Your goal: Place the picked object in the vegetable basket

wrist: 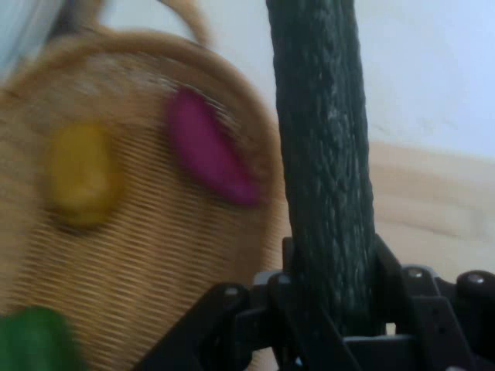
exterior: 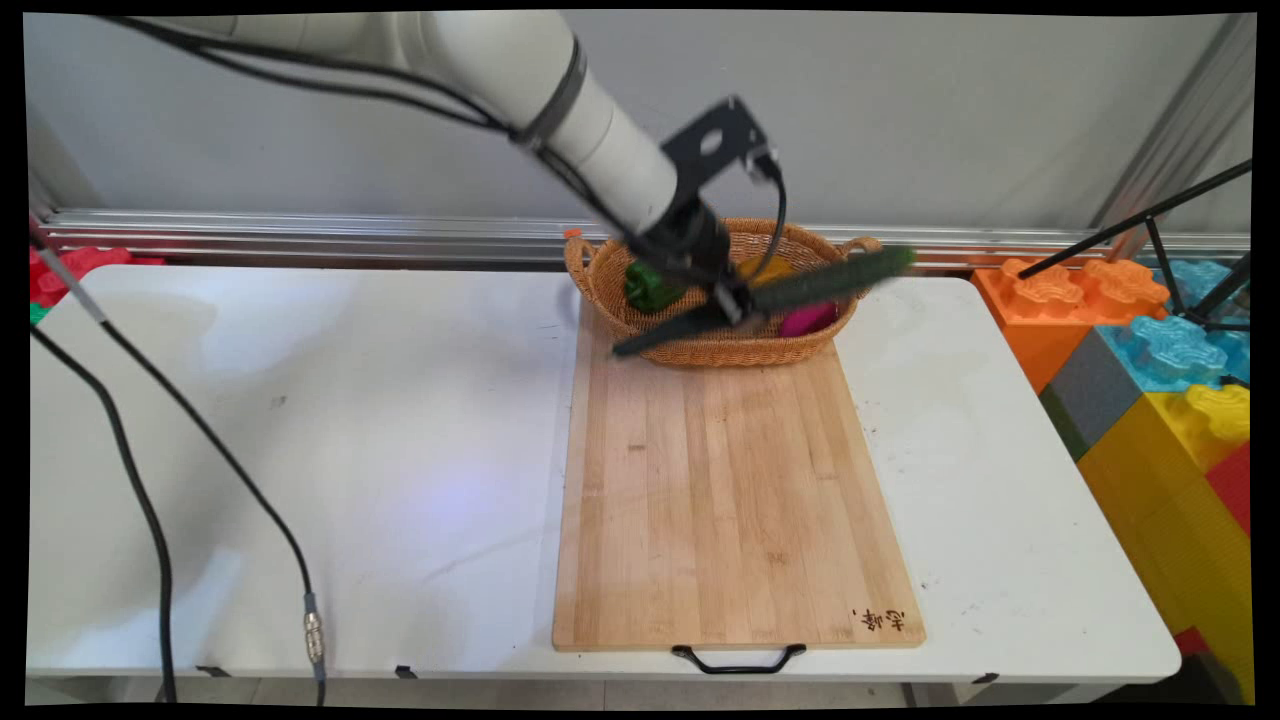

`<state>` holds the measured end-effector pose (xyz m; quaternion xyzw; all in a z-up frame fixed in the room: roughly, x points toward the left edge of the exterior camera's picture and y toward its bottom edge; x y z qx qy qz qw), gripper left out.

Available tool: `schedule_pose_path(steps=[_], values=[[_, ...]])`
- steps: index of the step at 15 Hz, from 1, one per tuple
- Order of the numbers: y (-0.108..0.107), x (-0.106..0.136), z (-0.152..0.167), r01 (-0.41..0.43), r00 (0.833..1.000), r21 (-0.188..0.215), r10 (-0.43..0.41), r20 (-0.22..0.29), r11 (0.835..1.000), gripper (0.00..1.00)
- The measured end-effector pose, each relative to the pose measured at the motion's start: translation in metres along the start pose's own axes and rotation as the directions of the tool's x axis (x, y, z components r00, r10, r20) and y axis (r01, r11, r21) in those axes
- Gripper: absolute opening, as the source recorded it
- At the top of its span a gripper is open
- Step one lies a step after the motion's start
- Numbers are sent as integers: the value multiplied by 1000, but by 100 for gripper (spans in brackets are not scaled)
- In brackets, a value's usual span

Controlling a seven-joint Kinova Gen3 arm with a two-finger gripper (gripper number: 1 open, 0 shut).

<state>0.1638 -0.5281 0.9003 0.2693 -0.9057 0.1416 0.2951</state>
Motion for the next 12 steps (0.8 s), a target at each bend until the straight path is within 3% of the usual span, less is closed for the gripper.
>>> schedule_pose_path(steps=[3, 7, 12], values=[[-36, 9, 6, 33, 998, 87, -29, -47, 996, 0], [-76, 8, 28, 88, 994, 163, -75, -84, 983, 0], [-98, -7, 77, 155, 986, 160, -142, -93, 975, 0]])
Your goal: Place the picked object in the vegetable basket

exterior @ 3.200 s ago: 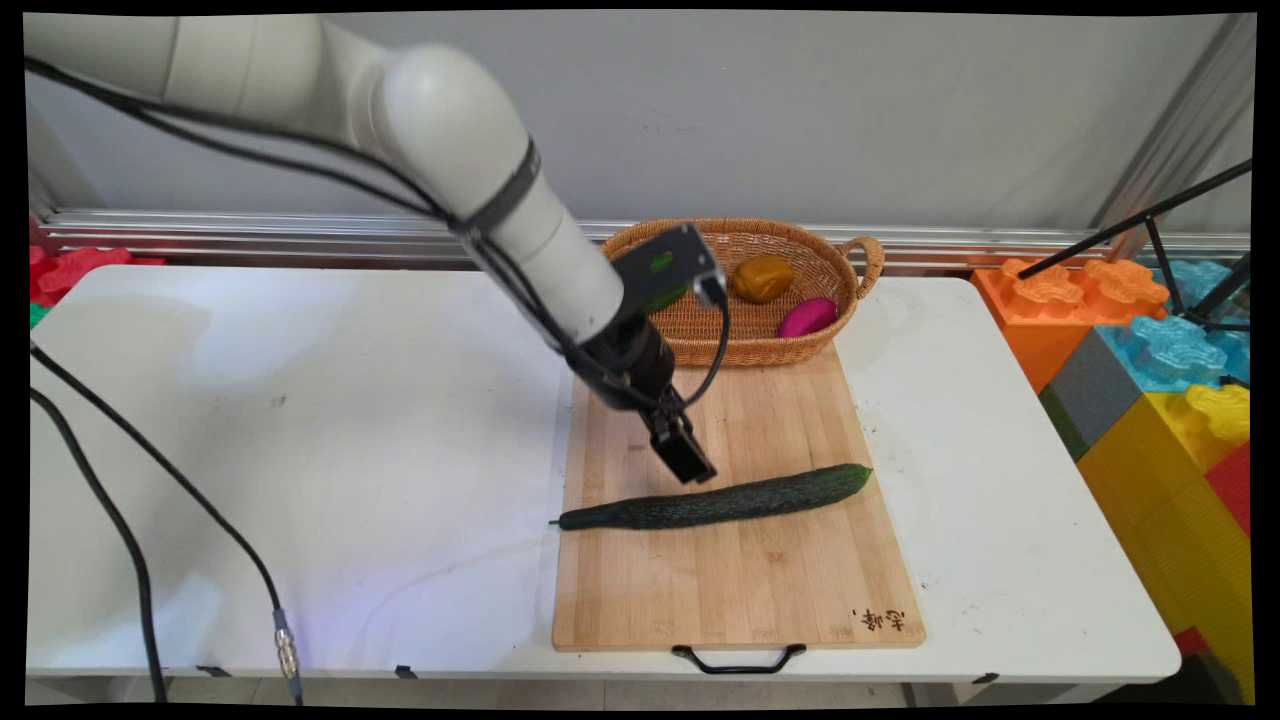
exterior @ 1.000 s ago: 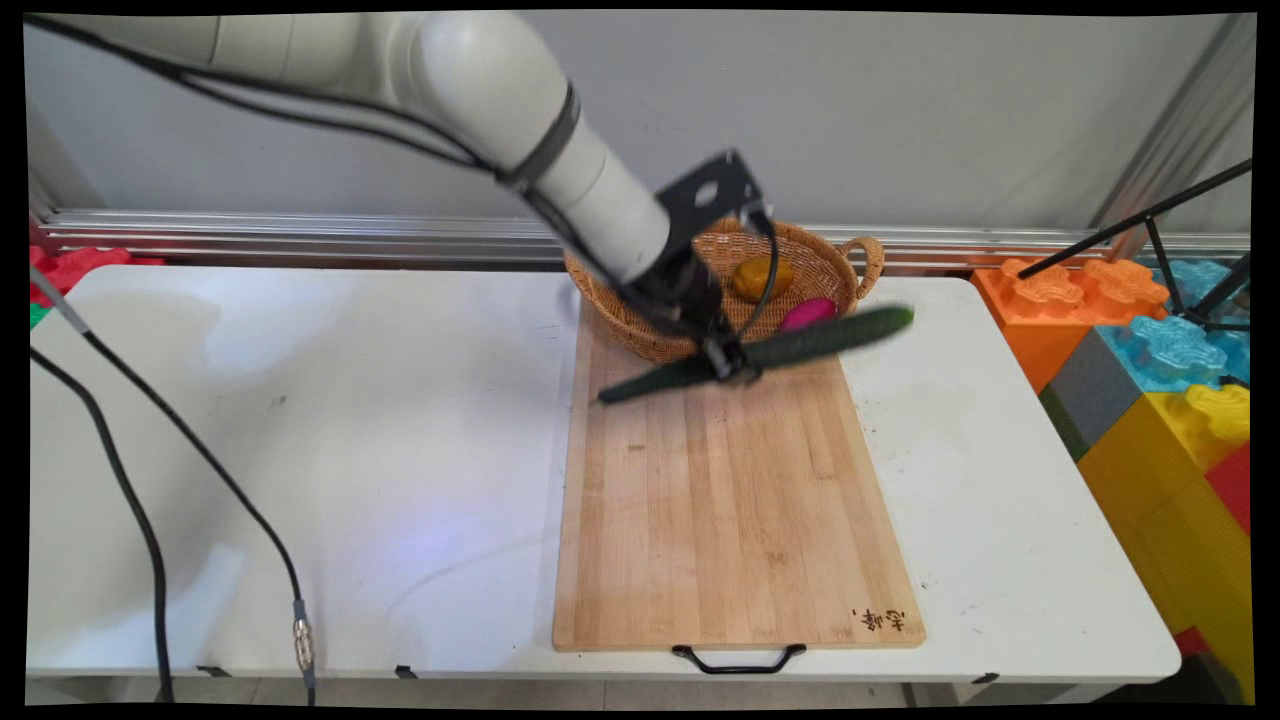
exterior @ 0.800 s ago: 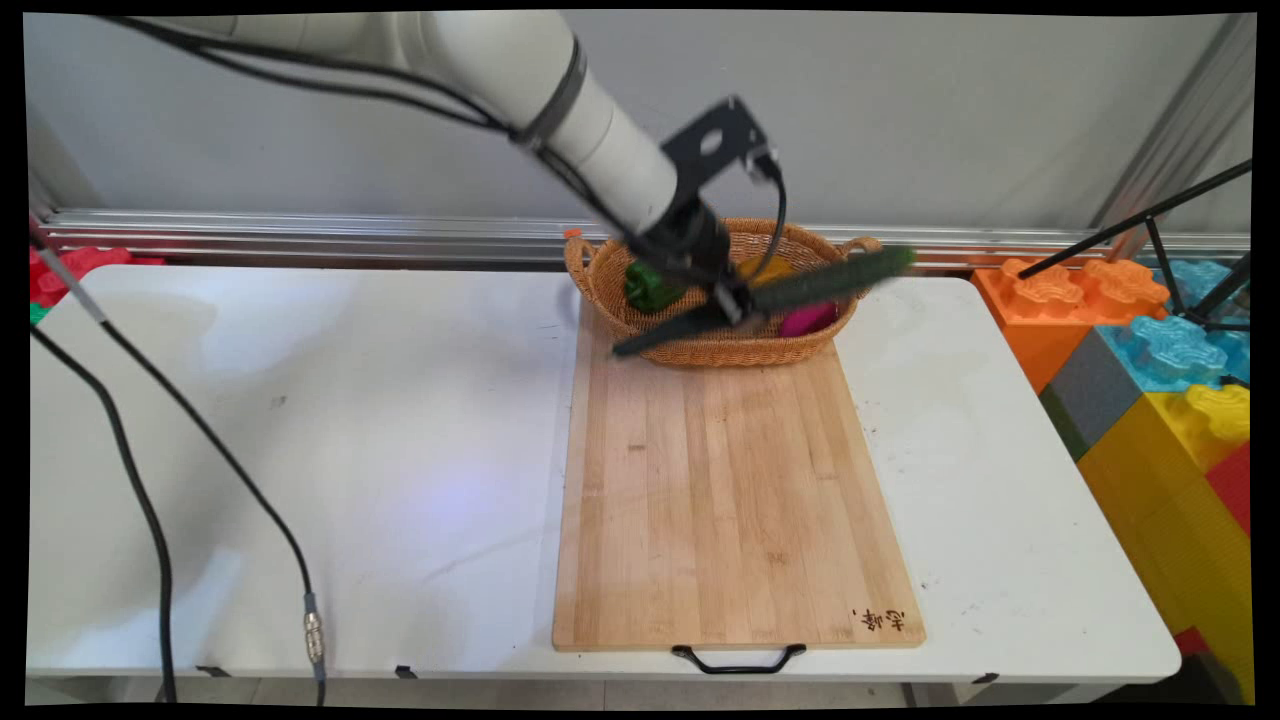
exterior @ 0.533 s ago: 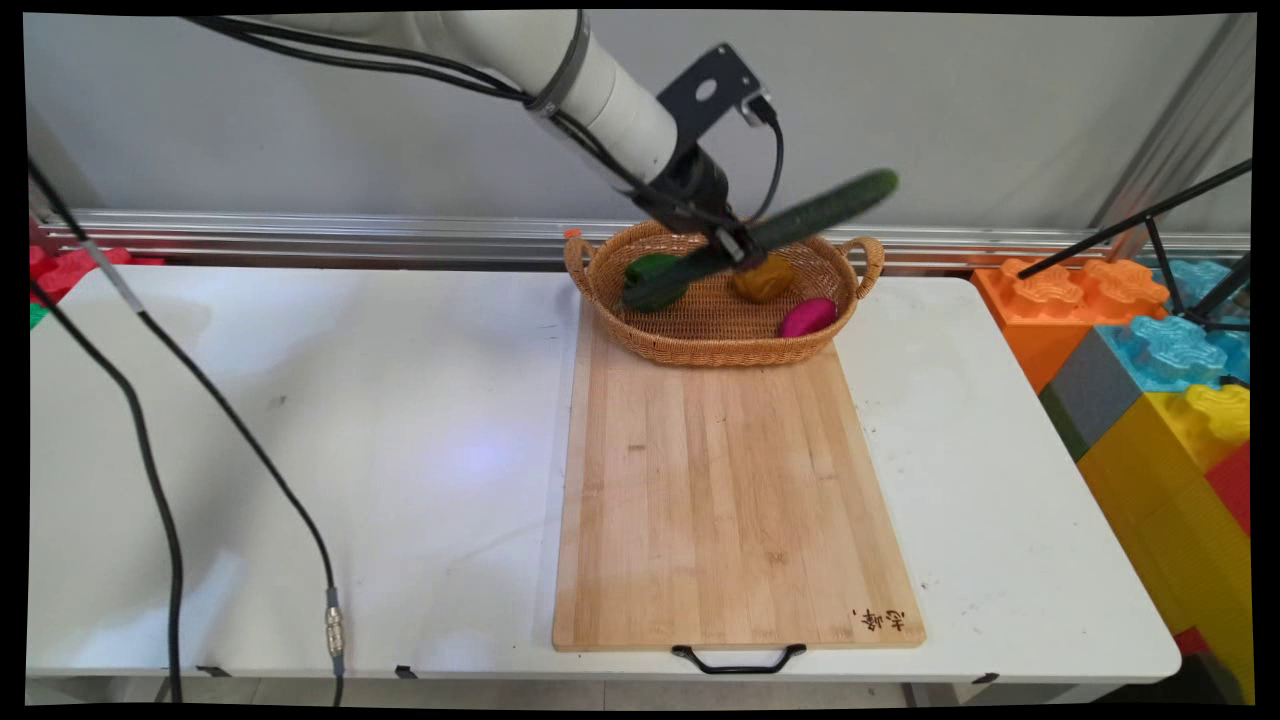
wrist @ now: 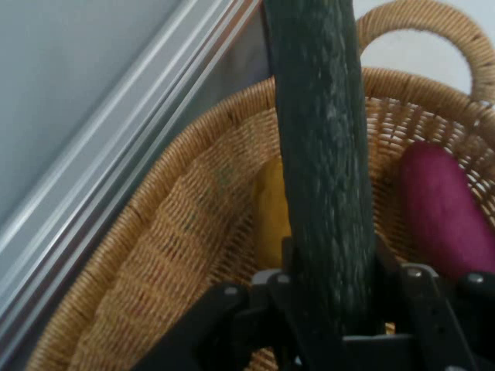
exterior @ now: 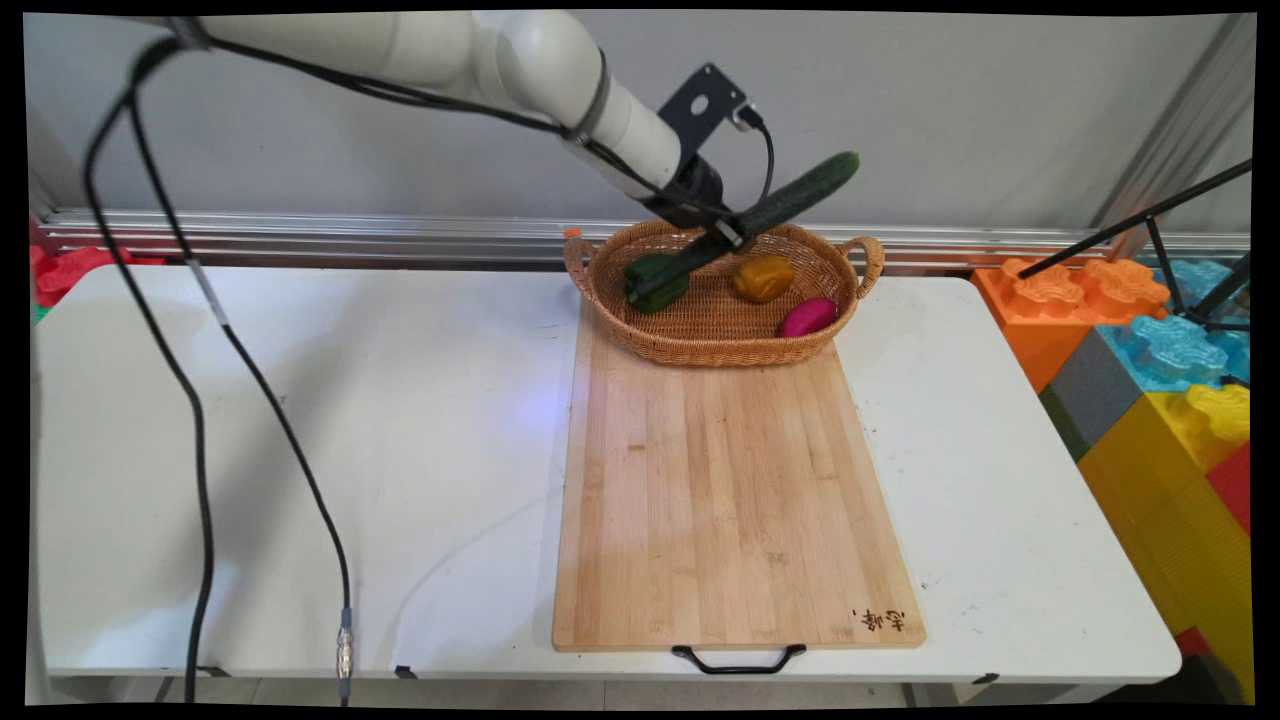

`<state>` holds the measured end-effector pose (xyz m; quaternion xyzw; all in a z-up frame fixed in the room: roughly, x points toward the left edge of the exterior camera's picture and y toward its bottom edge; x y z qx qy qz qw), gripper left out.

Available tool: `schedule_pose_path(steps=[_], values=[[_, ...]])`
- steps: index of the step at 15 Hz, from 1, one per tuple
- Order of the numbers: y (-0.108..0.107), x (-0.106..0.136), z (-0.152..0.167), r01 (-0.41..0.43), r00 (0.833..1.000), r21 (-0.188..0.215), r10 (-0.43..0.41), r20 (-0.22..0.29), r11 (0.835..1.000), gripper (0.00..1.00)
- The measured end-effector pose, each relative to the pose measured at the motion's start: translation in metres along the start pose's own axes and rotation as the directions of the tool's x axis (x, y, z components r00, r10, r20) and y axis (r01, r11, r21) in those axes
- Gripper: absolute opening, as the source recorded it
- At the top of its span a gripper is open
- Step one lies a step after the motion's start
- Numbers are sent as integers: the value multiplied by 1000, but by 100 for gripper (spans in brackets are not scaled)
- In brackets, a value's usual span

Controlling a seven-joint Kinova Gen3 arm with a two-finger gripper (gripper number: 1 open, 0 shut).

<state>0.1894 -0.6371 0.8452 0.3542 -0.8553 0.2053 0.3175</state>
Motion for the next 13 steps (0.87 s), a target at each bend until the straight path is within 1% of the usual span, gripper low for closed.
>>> schedule_pose_path(steps=[4, 7, 8, 13], values=[[-1, -14, 35, 42, 999, -19, -42, 8, 999, 0], [-1, -19, 48, 49, 999, -25, -48, 11, 998, 0], [-1, -19, 50, 47, 999, -26, -47, 11, 999, 100], [-1, -12, 46, 47, 999, -28, -47, 8, 999, 100]])
